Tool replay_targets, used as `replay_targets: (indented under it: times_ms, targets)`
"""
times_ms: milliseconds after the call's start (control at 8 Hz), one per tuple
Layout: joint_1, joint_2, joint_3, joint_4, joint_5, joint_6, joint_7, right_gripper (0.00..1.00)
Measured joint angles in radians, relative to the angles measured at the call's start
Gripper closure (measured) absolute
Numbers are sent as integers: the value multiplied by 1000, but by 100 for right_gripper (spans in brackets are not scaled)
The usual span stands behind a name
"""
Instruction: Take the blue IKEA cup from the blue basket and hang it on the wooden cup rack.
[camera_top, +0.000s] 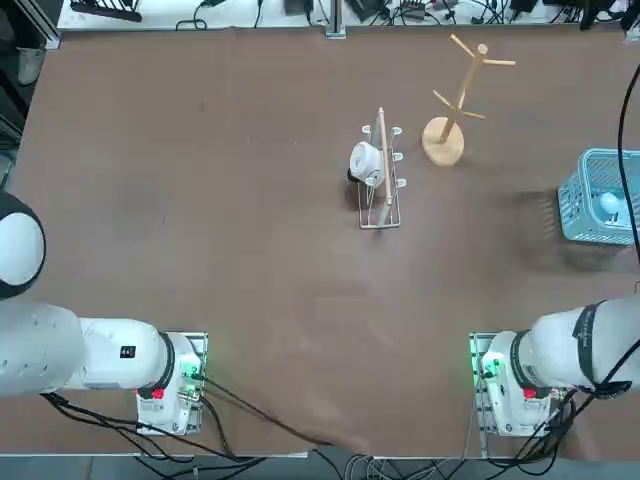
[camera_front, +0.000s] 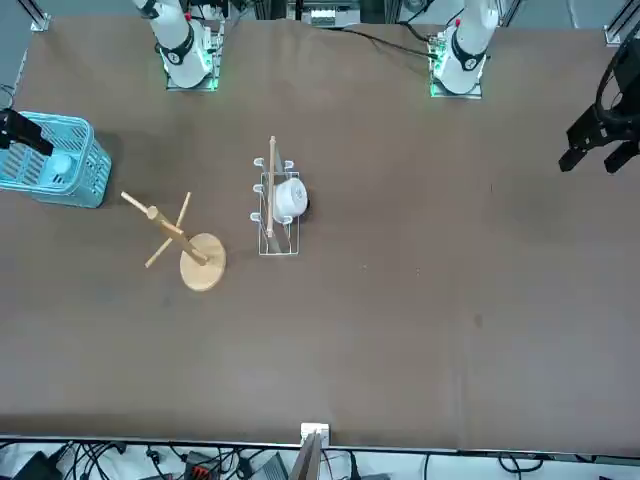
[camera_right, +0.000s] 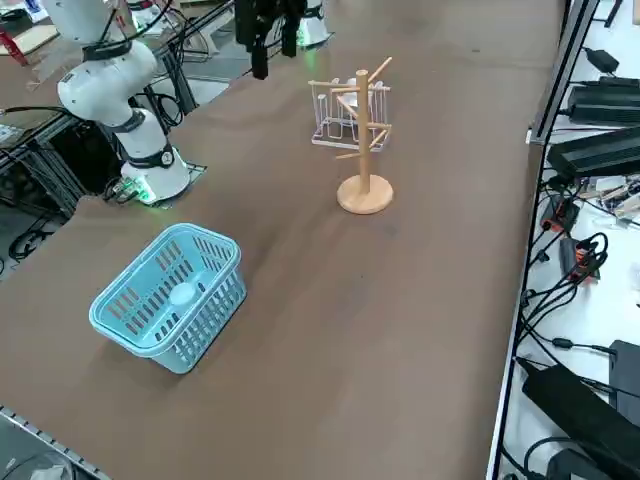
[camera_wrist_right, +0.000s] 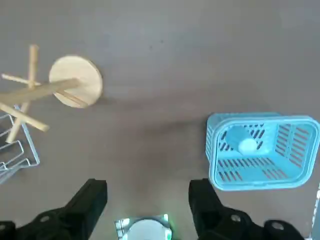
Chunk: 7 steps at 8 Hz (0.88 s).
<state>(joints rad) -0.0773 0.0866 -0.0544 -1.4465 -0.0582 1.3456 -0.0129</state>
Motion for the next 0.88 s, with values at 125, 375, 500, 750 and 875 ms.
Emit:
replay_targets:
  times_ms: [125,375,500,750,875]
  targets:
    - [-33,4,-2,-32,-2,-5,-17,0]
    - [-139,-4,-8,-157,-29,97,-128,0]
    - [-189,-35,-11,-260,-52,205,-190,0]
    - [-291,-146,-14,-516,-63,447,-319,0]
    - [-339,-190,-14,-627,-64,558,-385,0]
